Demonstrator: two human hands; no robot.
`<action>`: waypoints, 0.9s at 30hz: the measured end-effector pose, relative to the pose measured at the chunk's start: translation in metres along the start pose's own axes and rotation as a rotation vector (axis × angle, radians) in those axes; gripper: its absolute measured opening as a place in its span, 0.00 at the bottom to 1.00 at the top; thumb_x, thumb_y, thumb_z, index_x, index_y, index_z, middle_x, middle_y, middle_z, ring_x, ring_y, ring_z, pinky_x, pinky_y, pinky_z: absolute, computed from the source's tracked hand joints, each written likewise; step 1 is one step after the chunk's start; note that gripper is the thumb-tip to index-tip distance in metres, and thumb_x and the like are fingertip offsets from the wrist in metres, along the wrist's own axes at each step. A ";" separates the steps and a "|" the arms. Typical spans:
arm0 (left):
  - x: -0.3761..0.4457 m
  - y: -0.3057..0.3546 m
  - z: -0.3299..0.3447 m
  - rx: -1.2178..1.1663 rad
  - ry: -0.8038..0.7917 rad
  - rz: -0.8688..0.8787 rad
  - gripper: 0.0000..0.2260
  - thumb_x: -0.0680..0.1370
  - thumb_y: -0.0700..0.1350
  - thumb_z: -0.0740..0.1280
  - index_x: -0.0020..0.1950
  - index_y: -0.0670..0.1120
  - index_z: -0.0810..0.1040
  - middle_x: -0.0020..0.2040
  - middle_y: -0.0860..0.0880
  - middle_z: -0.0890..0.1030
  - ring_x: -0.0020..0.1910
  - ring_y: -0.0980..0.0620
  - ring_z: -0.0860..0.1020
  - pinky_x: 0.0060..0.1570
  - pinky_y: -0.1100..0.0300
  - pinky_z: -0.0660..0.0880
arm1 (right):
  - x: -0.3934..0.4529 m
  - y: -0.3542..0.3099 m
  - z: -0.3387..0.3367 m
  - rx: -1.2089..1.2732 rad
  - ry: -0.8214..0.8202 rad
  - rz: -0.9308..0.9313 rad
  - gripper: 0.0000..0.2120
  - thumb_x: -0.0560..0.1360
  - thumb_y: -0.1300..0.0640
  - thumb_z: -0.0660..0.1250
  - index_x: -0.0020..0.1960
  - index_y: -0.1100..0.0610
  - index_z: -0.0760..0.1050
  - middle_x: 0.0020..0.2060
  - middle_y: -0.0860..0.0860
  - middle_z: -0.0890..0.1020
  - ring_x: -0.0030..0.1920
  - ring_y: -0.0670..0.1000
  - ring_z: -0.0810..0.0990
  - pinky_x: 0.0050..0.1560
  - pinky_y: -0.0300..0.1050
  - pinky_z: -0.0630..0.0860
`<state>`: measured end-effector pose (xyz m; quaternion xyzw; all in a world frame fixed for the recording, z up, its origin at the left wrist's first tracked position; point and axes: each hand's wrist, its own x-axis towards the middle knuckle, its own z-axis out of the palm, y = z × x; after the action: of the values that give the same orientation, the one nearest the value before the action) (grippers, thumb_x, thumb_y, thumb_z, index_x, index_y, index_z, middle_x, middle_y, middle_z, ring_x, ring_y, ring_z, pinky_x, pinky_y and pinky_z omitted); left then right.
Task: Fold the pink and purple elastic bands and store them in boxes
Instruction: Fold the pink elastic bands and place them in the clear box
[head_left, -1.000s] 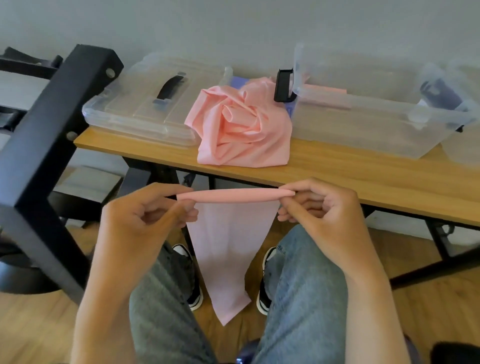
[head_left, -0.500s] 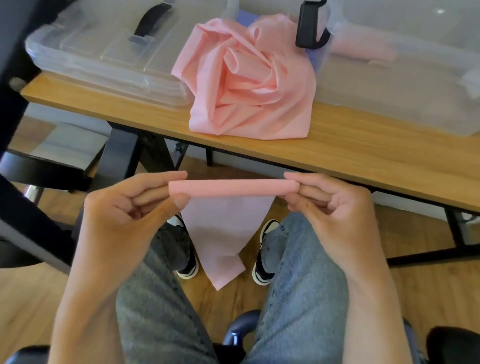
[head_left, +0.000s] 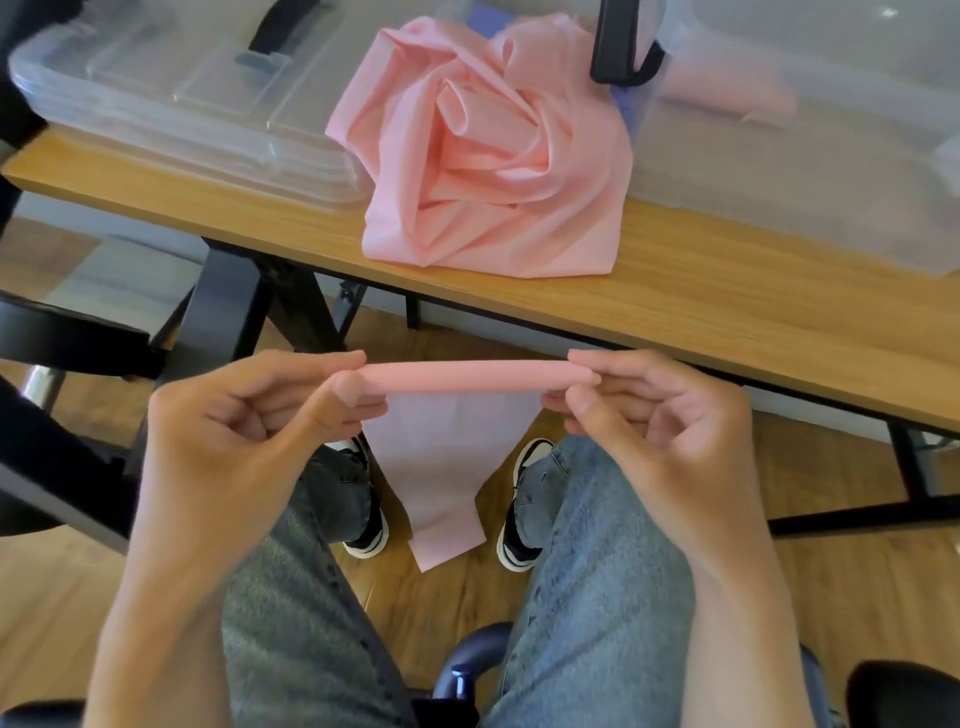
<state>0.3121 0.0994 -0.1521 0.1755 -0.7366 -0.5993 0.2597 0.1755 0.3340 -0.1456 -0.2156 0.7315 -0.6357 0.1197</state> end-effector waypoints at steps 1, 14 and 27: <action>0.000 0.000 0.000 -0.004 0.013 0.000 0.12 0.75 0.41 0.73 0.58 0.44 0.83 0.46 0.51 0.88 0.44 0.48 0.88 0.45 0.52 0.85 | 0.000 -0.001 0.001 0.003 0.008 -0.007 0.11 0.76 0.61 0.73 0.58 0.58 0.83 0.47 0.52 0.89 0.48 0.53 0.89 0.50 0.53 0.85; 0.000 -0.001 -0.002 0.096 -0.023 -0.013 0.13 0.71 0.42 0.74 0.55 0.50 0.84 0.46 0.55 0.88 0.44 0.53 0.87 0.45 0.53 0.84 | 0.001 0.006 0.003 -0.157 0.067 -0.054 0.09 0.79 0.61 0.71 0.57 0.54 0.84 0.44 0.47 0.89 0.46 0.49 0.88 0.48 0.49 0.85; -0.001 -0.001 -0.002 0.021 -0.001 0.041 0.14 0.72 0.38 0.74 0.57 0.44 0.83 0.45 0.52 0.88 0.43 0.49 0.88 0.44 0.51 0.85 | -0.001 -0.001 0.004 0.029 0.043 -0.034 0.08 0.77 0.62 0.72 0.56 0.60 0.83 0.47 0.53 0.89 0.49 0.54 0.89 0.51 0.54 0.86</action>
<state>0.3143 0.0983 -0.1531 0.1627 -0.7464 -0.5862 0.2699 0.1783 0.3308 -0.1458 -0.2125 0.7207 -0.6528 0.0961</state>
